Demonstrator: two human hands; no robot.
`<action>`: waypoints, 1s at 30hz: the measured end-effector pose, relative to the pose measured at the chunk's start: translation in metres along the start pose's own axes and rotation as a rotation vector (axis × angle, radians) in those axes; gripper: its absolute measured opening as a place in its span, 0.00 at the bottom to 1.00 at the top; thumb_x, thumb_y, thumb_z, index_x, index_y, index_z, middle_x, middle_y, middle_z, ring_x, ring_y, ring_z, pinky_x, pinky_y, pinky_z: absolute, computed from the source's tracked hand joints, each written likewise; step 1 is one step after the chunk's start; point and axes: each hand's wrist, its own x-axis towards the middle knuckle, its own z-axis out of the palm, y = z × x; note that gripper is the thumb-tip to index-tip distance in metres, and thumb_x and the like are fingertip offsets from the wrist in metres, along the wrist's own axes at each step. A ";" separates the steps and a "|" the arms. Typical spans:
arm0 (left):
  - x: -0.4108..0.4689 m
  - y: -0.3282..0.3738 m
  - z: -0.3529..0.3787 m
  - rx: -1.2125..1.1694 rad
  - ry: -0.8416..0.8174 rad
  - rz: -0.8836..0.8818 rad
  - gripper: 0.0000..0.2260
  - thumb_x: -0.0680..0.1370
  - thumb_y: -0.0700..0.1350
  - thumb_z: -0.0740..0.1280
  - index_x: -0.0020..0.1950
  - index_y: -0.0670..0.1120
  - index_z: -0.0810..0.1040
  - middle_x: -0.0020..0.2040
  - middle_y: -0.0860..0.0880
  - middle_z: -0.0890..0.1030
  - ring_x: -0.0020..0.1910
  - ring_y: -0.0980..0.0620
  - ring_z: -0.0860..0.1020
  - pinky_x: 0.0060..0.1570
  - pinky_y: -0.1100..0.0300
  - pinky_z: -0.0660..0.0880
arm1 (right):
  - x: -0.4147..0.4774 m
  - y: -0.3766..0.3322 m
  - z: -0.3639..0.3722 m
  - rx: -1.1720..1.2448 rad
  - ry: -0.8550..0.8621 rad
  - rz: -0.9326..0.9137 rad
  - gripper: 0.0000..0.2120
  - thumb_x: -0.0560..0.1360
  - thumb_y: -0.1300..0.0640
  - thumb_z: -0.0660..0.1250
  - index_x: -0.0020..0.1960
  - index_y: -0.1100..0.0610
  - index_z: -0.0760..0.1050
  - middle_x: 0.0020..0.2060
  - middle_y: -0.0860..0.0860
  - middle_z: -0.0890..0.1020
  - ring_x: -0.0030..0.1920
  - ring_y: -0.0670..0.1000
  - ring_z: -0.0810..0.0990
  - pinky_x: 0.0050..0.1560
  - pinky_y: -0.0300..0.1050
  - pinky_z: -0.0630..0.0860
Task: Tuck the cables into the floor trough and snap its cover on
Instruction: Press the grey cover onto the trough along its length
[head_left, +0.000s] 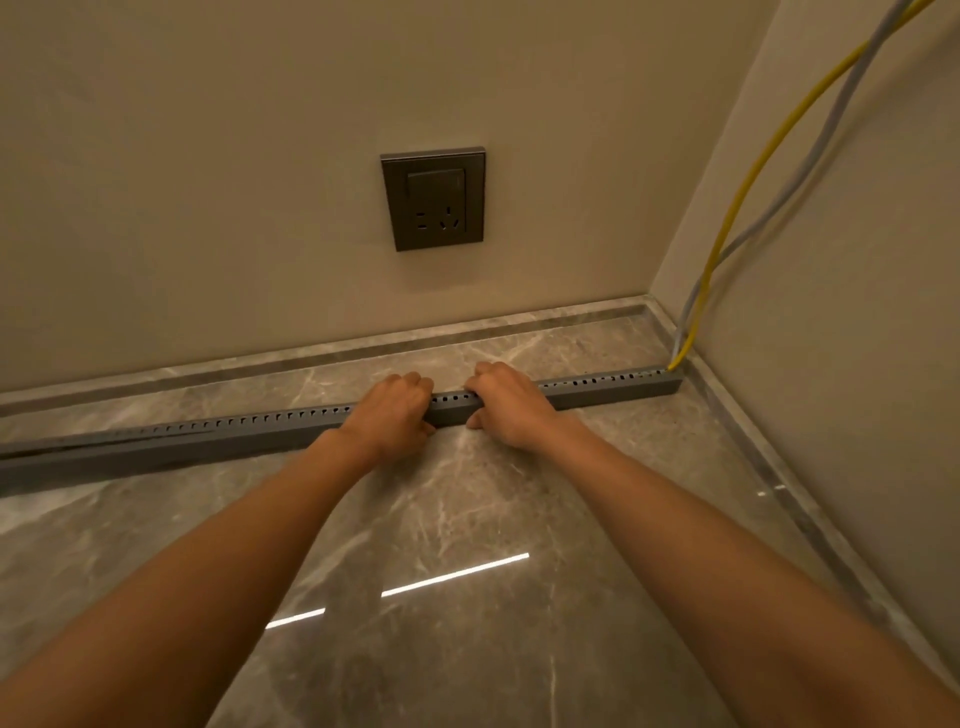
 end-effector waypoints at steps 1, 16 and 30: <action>0.000 -0.001 0.001 -0.009 0.005 0.003 0.14 0.76 0.44 0.64 0.59 0.40 0.71 0.59 0.40 0.75 0.56 0.42 0.73 0.54 0.53 0.71 | 0.000 -0.001 0.000 0.002 -0.008 0.014 0.14 0.73 0.58 0.68 0.56 0.63 0.75 0.55 0.59 0.75 0.56 0.58 0.73 0.55 0.51 0.71; -0.019 -0.057 0.000 -0.103 -0.001 -0.017 0.15 0.75 0.49 0.67 0.58 0.42 0.75 0.57 0.42 0.77 0.56 0.43 0.75 0.53 0.52 0.72 | 0.009 -0.040 0.012 0.162 -0.011 0.131 0.15 0.72 0.56 0.69 0.58 0.59 0.76 0.56 0.58 0.76 0.58 0.59 0.73 0.61 0.52 0.68; -0.025 -0.060 -0.002 -0.187 0.009 -0.044 0.14 0.75 0.47 0.68 0.58 0.41 0.77 0.55 0.41 0.78 0.55 0.42 0.75 0.51 0.53 0.72 | 0.009 -0.053 0.008 0.116 0.018 0.172 0.13 0.71 0.58 0.71 0.54 0.61 0.79 0.53 0.58 0.79 0.55 0.59 0.77 0.55 0.49 0.73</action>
